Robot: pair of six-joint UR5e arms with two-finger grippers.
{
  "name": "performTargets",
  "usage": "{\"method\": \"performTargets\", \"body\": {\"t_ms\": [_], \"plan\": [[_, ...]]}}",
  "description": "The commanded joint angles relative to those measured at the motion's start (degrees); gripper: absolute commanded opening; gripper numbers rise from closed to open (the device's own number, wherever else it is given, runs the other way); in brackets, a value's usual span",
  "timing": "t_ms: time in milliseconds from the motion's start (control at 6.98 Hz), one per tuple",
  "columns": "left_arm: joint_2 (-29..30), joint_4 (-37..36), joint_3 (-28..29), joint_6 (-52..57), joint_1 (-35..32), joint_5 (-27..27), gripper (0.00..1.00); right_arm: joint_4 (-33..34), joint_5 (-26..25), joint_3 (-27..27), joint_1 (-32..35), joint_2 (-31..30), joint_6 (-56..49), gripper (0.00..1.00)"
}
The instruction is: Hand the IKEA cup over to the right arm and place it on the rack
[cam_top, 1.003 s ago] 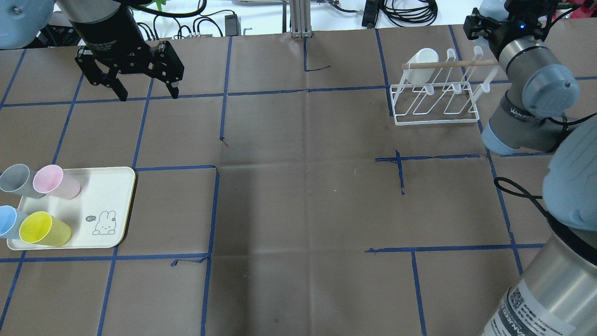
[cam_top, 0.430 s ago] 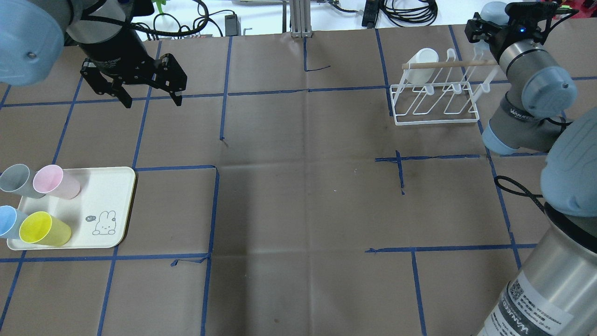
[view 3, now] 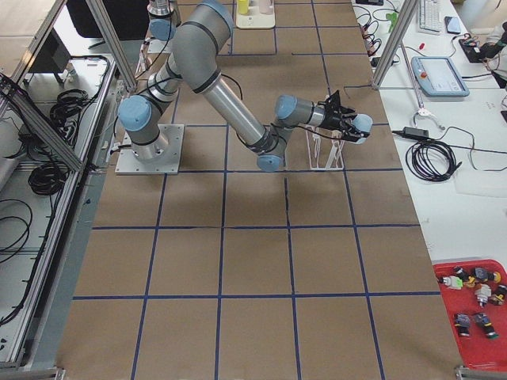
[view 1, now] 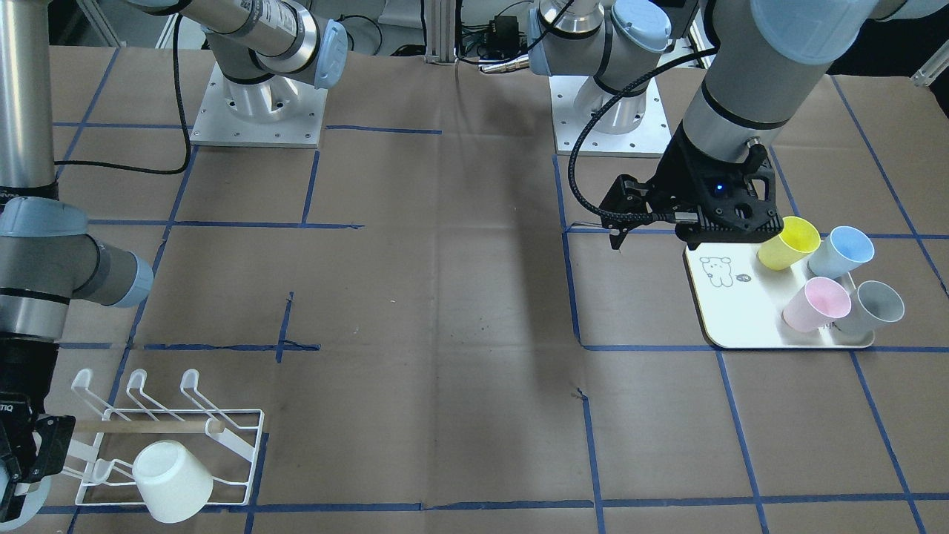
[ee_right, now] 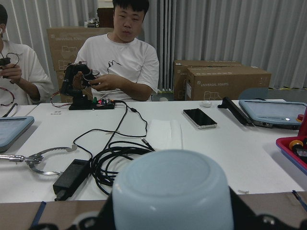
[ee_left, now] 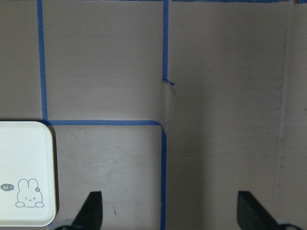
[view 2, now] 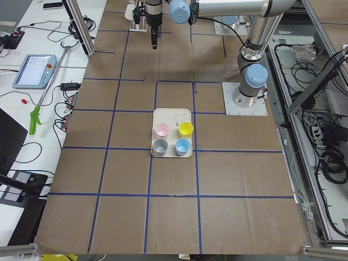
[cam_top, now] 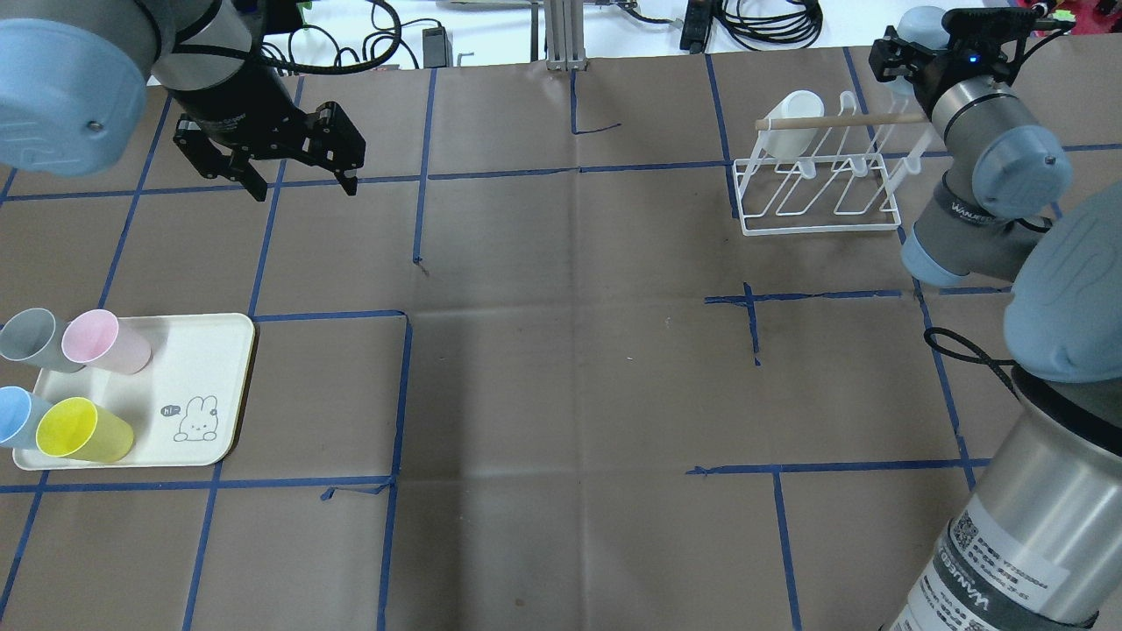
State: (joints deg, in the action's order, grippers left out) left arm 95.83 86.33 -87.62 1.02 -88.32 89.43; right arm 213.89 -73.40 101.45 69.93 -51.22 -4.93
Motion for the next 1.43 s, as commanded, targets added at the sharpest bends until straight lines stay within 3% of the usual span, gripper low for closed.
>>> {"method": "performTargets", "body": {"t_ms": [0, 717, 860, 1003, 1147, 1290], "plan": [[0.15, 2.79, 0.43, -0.05, -0.01, 0.31, 0.99, 0.21, 0.02, 0.94, 0.03, 0.15, 0.00, 0.20], [0.32, 2.09, 0.61, 0.04, -0.01, 0.22, 0.99, 3.38, 0.02, 2.87, 0.12, 1.29, 2.99, 0.25], [0.32, 2.00, 0.52, 0.04, -0.01, 0.22, 0.99, 3.29, 0.02, 2.79, 0.12, 1.38, 2.90, 0.47], [0.24, 1.91, 0.61, 0.04, -0.01, 0.22, 0.99, 3.55, 0.10, 2.44, 0.12, 1.29, 2.90, 0.91], [0.32, 1.65, 0.78, 0.13, -0.01, 0.22, 0.99, 4.68, 0.10, 2.35, 0.12, 1.29, 2.90, 0.99], [0.32, 1.48, 0.78, 0.13, -0.01, 0.22, 0.99, 5.22, 0.10, 2.35, 0.12, 1.38, 2.99, 0.99]]}}
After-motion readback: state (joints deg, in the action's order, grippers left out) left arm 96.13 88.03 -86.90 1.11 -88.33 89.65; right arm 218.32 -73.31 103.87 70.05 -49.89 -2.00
